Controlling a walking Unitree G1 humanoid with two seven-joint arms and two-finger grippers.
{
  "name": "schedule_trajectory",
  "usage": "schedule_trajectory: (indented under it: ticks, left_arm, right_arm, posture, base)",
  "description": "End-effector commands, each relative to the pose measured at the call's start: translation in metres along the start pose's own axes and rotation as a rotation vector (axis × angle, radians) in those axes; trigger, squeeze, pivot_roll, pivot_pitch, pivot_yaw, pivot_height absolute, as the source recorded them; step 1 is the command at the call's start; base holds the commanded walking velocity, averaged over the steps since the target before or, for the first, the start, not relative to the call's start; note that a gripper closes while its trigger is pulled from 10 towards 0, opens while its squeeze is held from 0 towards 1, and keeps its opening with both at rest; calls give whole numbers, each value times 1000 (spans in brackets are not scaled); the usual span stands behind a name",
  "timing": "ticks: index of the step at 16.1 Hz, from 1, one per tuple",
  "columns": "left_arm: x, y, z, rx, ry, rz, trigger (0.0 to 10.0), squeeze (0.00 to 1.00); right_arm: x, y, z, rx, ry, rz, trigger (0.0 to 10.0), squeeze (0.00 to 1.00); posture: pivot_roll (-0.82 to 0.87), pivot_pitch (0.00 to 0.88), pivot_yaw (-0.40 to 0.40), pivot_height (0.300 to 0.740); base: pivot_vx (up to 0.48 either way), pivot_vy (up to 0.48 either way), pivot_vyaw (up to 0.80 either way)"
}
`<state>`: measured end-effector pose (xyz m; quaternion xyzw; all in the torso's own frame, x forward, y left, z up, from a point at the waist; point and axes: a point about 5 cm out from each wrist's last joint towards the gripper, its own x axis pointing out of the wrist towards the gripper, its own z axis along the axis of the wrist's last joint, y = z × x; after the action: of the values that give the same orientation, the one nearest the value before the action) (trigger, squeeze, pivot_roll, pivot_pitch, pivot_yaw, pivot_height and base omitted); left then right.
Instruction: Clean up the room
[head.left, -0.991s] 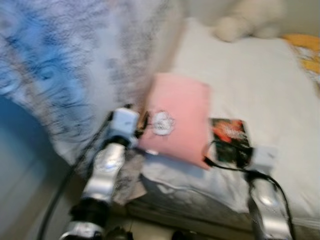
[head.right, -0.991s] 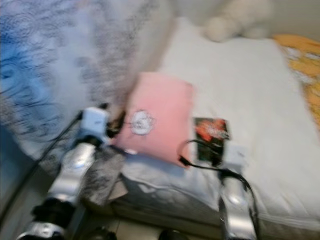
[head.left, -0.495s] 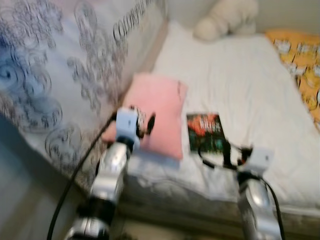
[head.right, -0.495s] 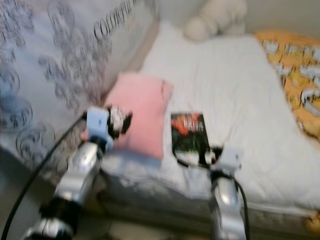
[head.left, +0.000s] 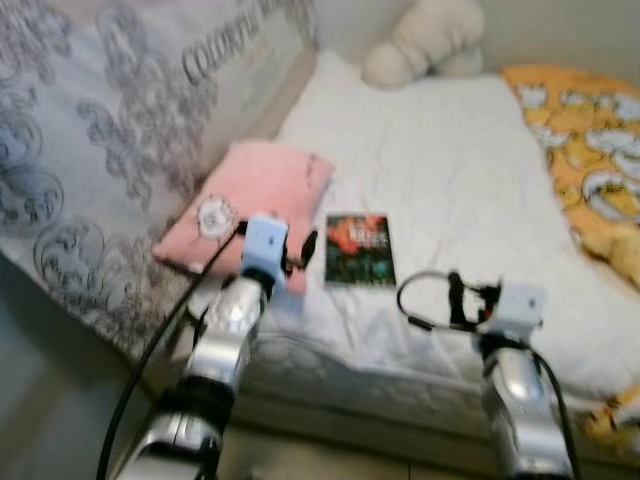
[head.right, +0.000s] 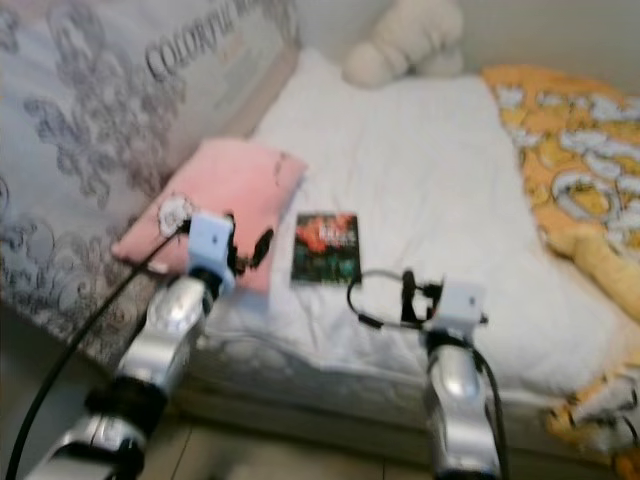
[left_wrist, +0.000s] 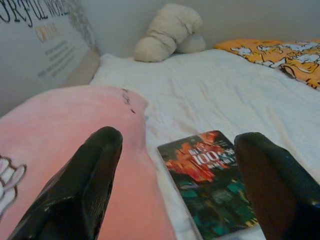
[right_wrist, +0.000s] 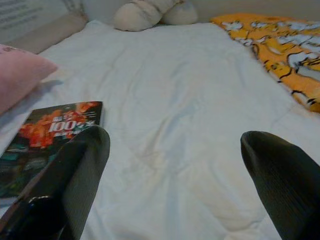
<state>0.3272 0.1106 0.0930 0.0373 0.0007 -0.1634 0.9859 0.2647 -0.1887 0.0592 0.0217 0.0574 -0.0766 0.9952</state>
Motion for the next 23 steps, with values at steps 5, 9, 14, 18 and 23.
schedule_trajectory:
  ticks: [5,9,14,18,23]
  left_arm:
    - [4,7,8,-66,-39,77,10000,0]
    - [1,17,7,-100,-42,129,10000,0]
    - [-3,43,17,2,-59,234,10000,0]
    - [-17,63,46,191,-50,2,10000,0]
    - [-77,10,87,144,-39,-519,10000,0]
  right_arm:
    - [10,5,5,-8,-6,16,10000,0]
    - [11,8,3,-8,2,34,10000,0]
    - [39,15,-9,49,137,47,10000,0]
    - [61,30,-9,125,235,65,10000,0]
    - [74,48,-2,108,275,61,10000,0]
  posture:
    - [53,0,6,740]
    - [60,0,-2,740]
    - [116,0,-21,740]
    - [226,17,-38,740]
    - [324,189,-48,740]
  base:
    - [480,0,0]
    - [480,0,0]
    - [384,0,0]
    - [0,0,0]
    - [0,0,0]
